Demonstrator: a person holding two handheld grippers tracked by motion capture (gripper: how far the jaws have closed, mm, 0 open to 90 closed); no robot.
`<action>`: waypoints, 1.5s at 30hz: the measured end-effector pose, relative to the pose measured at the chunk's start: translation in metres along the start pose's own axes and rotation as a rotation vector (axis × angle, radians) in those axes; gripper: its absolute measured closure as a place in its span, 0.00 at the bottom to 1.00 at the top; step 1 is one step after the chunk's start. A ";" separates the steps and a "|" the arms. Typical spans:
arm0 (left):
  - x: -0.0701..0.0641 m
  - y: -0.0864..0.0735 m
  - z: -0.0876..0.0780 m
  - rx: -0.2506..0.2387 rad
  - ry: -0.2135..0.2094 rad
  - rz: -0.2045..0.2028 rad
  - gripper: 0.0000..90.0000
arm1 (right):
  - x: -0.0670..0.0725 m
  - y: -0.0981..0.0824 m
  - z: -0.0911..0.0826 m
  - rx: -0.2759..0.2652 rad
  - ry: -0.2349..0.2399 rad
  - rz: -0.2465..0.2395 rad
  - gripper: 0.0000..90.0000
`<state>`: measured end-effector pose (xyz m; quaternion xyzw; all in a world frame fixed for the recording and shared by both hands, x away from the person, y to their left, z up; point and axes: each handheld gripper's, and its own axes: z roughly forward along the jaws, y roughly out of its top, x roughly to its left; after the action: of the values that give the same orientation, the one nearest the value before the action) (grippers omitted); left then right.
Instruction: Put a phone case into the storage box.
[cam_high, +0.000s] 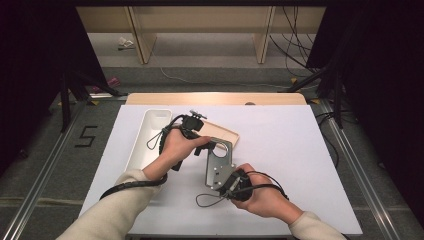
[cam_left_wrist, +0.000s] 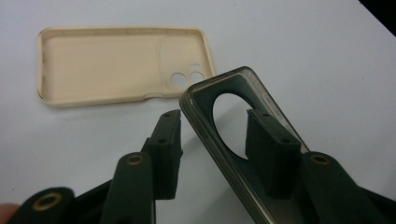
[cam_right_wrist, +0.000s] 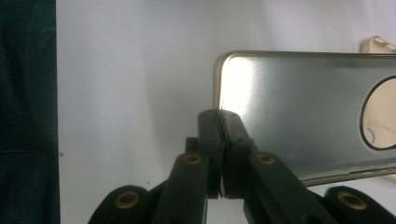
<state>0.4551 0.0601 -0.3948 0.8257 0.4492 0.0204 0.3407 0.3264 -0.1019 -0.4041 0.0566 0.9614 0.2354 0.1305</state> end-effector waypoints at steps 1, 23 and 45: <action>0.000 0.000 0.001 0.007 0.001 -0.002 0.63 | 0.000 0.000 0.000 -0.004 -0.006 -0.002 0.99; -0.023 0.001 -0.013 -0.161 -0.145 -0.079 0.92 | 0.001 -0.001 0.015 0.035 -0.014 -0.022 0.97; -0.010 -0.037 -0.048 -0.440 0.026 0.118 0.93 | -0.023 -0.027 0.007 -0.270 -0.074 0.325 0.21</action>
<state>0.4062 0.0922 -0.3772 0.7561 0.3891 0.1483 0.5049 0.3487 -0.1263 -0.4178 0.2015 0.8940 0.3776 0.1325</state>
